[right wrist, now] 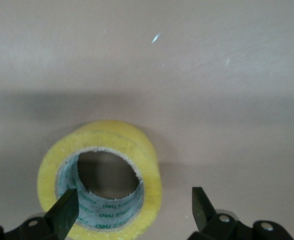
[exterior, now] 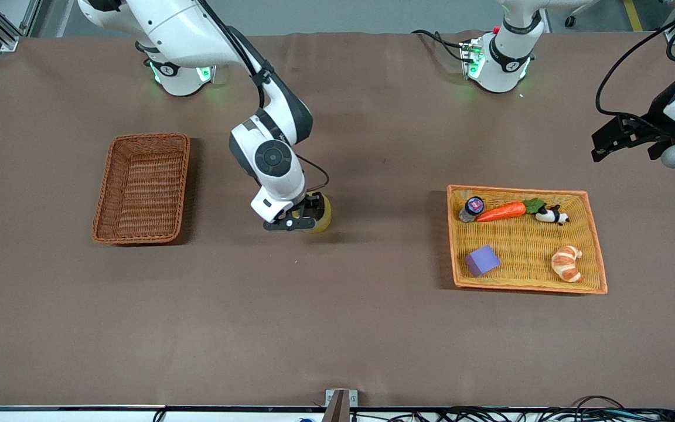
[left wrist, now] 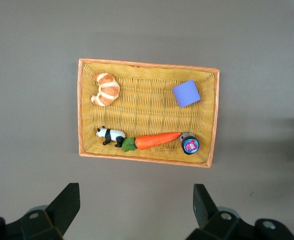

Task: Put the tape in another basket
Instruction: 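Lower the right gripper and grasp the tape roll by its rim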

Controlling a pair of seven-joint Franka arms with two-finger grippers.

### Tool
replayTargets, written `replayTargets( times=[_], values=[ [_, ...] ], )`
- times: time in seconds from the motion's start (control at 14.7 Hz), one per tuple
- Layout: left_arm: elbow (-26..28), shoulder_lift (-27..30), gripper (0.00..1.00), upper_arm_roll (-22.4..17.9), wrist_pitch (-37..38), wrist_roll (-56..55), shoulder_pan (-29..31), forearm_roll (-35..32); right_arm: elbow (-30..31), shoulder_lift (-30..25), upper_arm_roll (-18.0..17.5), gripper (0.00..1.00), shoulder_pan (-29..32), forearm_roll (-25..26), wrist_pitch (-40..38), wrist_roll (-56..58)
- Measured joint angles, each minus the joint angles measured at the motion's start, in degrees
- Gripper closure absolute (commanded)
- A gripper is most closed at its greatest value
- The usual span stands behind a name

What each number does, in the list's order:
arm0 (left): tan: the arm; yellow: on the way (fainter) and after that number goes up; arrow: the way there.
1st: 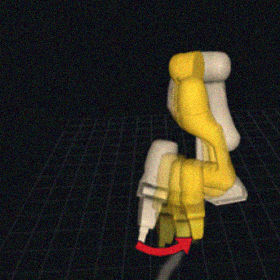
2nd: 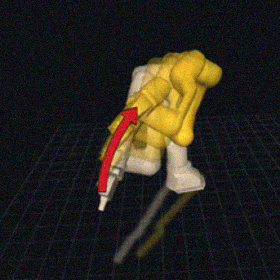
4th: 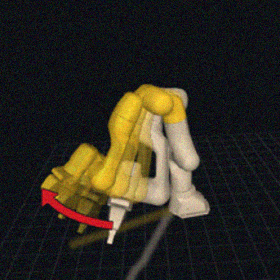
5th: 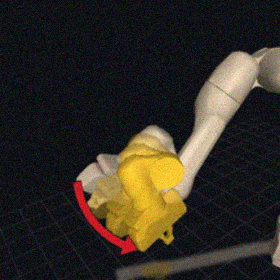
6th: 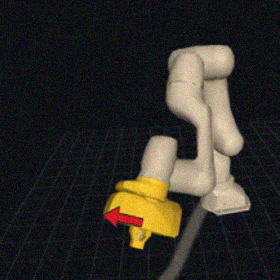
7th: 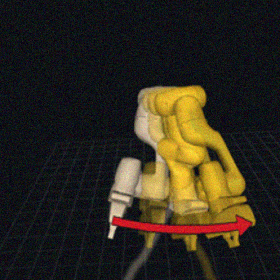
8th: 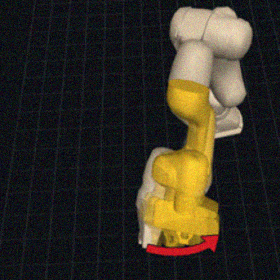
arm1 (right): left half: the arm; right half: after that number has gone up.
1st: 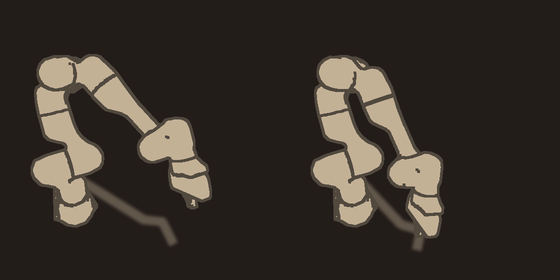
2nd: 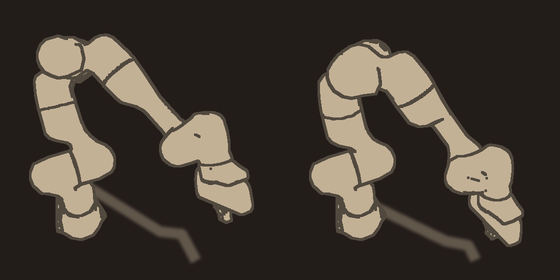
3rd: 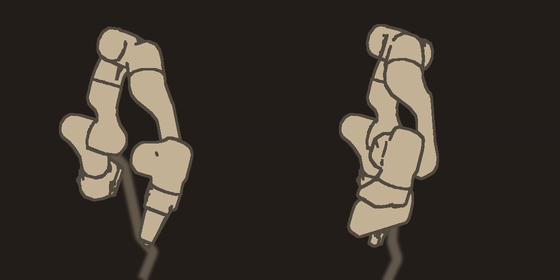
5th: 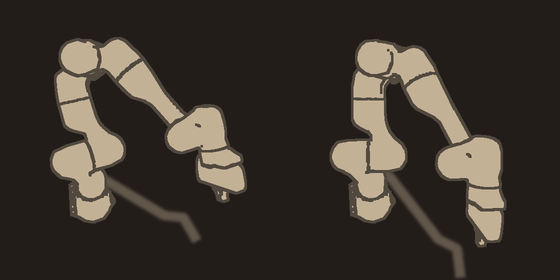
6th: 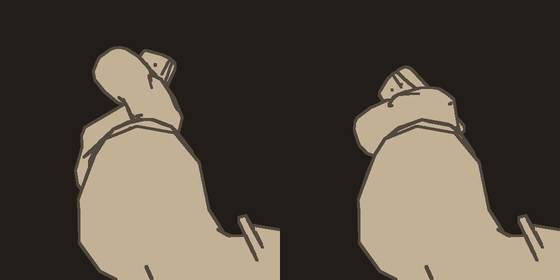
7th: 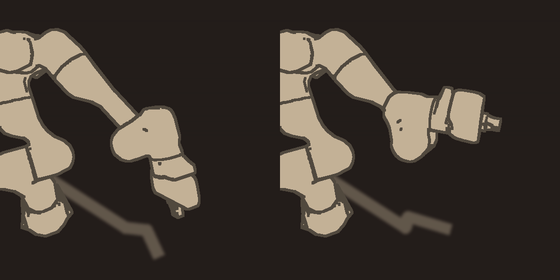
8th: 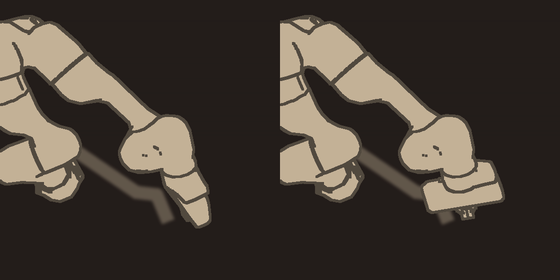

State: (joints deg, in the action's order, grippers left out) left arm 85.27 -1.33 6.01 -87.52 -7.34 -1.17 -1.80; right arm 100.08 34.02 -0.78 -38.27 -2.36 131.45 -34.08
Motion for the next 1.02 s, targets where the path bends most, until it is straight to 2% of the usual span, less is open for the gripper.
replayTargets(
  times=[0.34, 0.41, 0.48, 0.55, 0.75, 0.82, 1.02],
  values=[
    [0.0, 0.6, 0.0, -0.1, 0.3, 0.0, 0.0, 2.4, 3.4, 1.4, 0.2, 0.0, -0.8, 1.3, 5.7, -0.2],
    [0.0, 0.7, 0.0, -0.2, 0.5, 0.0, 0.0, 2.5, 3.6, 1.8, 0.3, 0.05, -0.8, 1.4, 6.5, -0.2],
    [0.0, 0.7, 0.0, -0.2, 1.0, 0.0, 0.1, 2.5, 3.6, 2.2, 0.4, 0.13, -0.8, 1.4, 7.4, -0.4],
    [0.1, 0.7, 0.0, -0.2, 1.3, 0.1, 0.1, 2.5, 3.6, 2.6, 0.4, 0.28, -0.8, 1.5, 7.9, -0.4],
    [0.3, 0.7, 0.0, -0.3, 1.5, 0.3, 0.2, 2.5, 3.6, 2.8, 0.4, 0.9, -0.9, 2.7, 8.2, -1.4],
    [0.3, 0.7, 0.0, -0.3, 1.5, 0.4, 0.4, 2.5, 3.6, 2.8, 0.4, 0.99, -1.0, 2.8, 8.2, -2.3],
    [0.3, 0.7, 0.0, -0.3, 1.5, 0.5, 0.9, 2.5, 3.6, 2.8, 0.4, 1.0, -1.1, 3.2, 8.1, -5.7]
  ],
)
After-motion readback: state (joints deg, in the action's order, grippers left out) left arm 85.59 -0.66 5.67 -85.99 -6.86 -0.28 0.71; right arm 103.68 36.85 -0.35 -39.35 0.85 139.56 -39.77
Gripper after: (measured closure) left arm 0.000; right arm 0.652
